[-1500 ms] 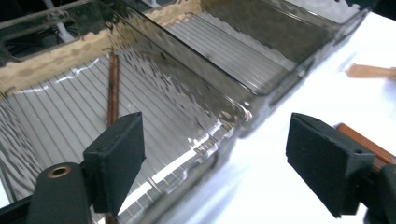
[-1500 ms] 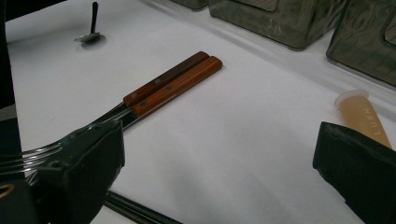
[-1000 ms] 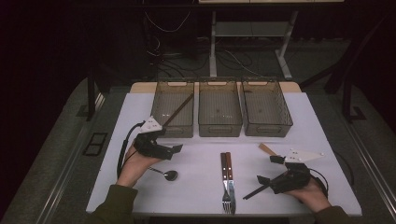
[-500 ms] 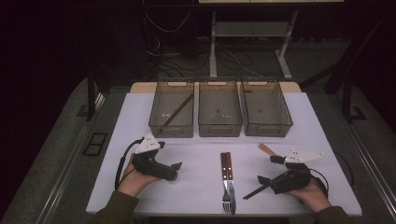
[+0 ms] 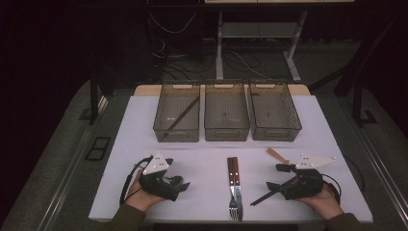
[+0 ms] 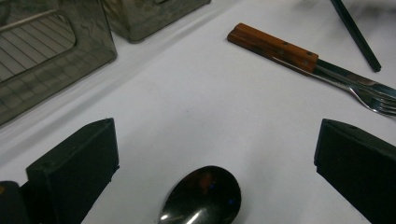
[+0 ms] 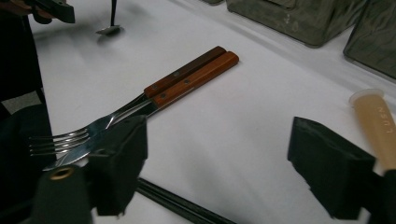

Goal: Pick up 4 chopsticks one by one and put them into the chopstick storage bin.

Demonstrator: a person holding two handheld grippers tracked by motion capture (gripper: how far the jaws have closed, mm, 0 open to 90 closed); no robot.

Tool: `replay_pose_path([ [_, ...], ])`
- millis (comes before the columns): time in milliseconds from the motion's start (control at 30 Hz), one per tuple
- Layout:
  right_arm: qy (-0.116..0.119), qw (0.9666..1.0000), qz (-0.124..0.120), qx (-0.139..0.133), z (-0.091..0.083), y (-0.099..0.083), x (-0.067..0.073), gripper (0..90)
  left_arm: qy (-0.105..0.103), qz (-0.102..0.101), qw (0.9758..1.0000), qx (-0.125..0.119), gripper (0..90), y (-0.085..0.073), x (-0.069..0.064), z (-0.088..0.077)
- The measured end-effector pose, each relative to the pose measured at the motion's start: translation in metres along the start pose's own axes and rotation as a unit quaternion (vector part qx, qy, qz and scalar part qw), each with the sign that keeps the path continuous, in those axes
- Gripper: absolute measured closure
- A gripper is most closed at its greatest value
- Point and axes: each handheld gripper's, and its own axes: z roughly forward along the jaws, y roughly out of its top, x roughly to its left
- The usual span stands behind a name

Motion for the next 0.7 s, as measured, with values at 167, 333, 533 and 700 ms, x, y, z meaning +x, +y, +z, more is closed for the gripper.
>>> replay_pose_path([
  [167,0.012,0.9999,-0.005,0.002,-0.001,0.000,0.002,33.4,0.000,0.005,0.9999,0.012,0.0,-0.001,0.000,0.001],
  [333,0.032,0.9992,-0.019,0.015,-0.001,-0.001,0.005,50.8,0.000,0.000,1.0000,0.009,0.0,-0.002,0.001,0.001],
  [533,0.058,0.9969,-0.039,0.037,0.004,-0.002,0.010,72.6,-0.003,-0.002,1.0000,0.009,0.0,-0.001,0.002,0.001],
  [700,0.081,0.9941,-0.048,0.055,0.008,-0.003,0.013,86.6,-0.004,-0.003,1.0000,0.007,0.0,-0.001,0.002,0.001],
])
